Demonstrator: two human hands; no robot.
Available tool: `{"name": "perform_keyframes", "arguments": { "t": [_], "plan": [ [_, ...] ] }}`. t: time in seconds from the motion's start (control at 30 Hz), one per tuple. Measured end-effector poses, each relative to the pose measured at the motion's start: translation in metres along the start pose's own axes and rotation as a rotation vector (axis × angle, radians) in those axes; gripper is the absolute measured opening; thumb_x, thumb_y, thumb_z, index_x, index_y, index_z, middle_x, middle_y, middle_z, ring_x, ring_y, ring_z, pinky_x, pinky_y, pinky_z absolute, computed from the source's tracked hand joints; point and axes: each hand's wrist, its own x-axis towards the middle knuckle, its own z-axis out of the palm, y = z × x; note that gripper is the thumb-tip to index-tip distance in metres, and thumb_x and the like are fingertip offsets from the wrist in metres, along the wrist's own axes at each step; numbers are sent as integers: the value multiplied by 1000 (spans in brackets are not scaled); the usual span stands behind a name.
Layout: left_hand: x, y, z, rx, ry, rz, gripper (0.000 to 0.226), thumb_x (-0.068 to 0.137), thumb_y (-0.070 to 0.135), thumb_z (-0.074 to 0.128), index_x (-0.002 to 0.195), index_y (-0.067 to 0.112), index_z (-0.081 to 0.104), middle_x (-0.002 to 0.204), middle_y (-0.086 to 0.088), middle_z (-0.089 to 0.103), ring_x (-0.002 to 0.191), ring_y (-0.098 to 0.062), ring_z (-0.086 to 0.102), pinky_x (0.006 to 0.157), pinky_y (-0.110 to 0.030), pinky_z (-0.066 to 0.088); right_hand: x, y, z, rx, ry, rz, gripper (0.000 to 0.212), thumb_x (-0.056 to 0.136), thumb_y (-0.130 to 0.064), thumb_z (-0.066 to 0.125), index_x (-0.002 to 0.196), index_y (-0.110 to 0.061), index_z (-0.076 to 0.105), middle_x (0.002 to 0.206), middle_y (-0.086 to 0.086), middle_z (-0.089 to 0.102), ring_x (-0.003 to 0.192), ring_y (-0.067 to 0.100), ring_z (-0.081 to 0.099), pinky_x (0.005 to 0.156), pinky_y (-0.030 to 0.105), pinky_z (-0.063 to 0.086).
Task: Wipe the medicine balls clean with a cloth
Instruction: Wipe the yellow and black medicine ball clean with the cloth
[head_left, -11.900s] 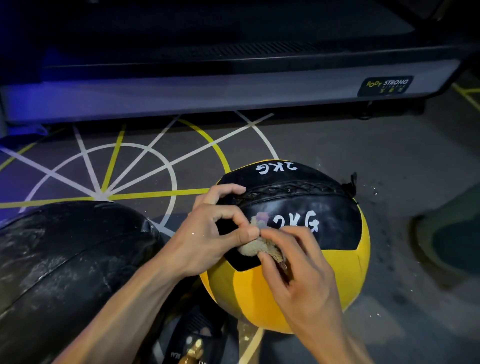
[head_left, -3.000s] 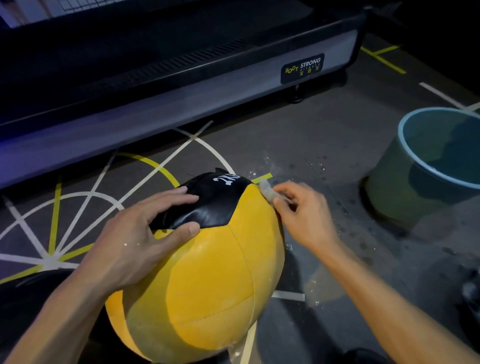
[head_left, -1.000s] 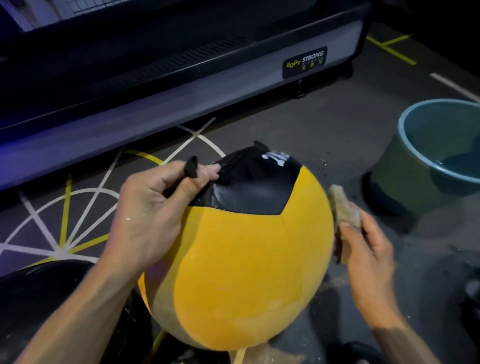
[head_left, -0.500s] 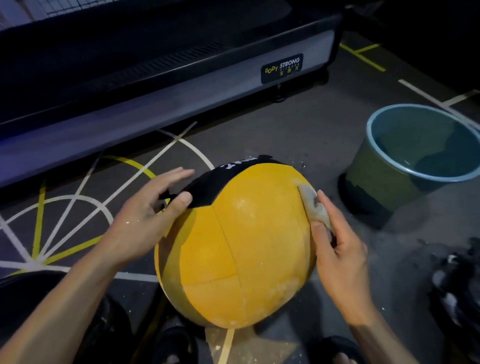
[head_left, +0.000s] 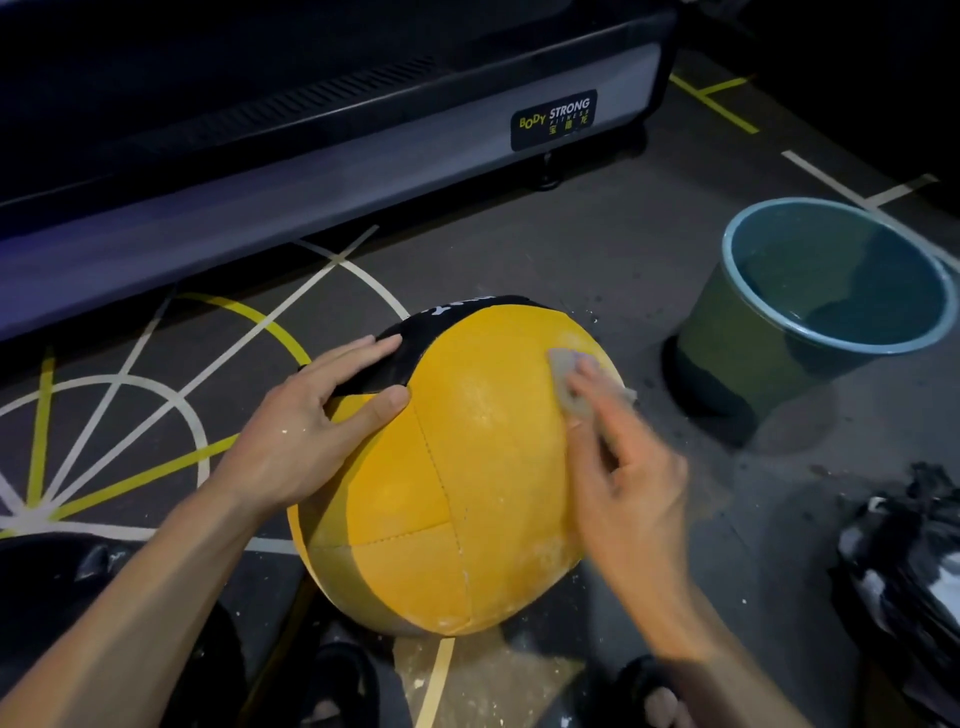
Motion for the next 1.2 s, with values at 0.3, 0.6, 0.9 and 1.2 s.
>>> {"name": "perform_keyframes", "arguments": {
  "t": [0.3,0.6,0.9,1.2],
  "plan": [
    [-1,-19,-5,-50,-6,41,68,74,85,55,138,66,45,153,32,40,142,-4,39,116,-48,37,-12,11,3,-109,-327,-474,40,101,2,53,140,-5,57,154,7,48,149,21,38,124,51,28],
    [-19,-41,-4,-180,-15,81,66,75,74,63,139,59,50,151,37,38,144,10,31,114,-36,34,-35,-20,20,-157,-403,-539,45,100,-1,56,145,-6,53,160,9,41,152,27,32,125,52,23],
    [-34,-56,-5,-252,6,69,66,74,68,68,137,55,54,151,35,40,139,15,34,100,-26,41,51,9,-4,-55,-121,102,30,104,-24,58,126,-43,65,134,-16,64,103,0,67,82,13,54],
    [-37,-61,-3,-318,19,64,48,91,39,73,136,48,59,152,30,43,141,10,36,104,-29,41,27,-7,16,-122,-348,-318,39,102,-14,54,140,-18,62,152,-5,51,139,7,50,113,31,44]
  ]
}}
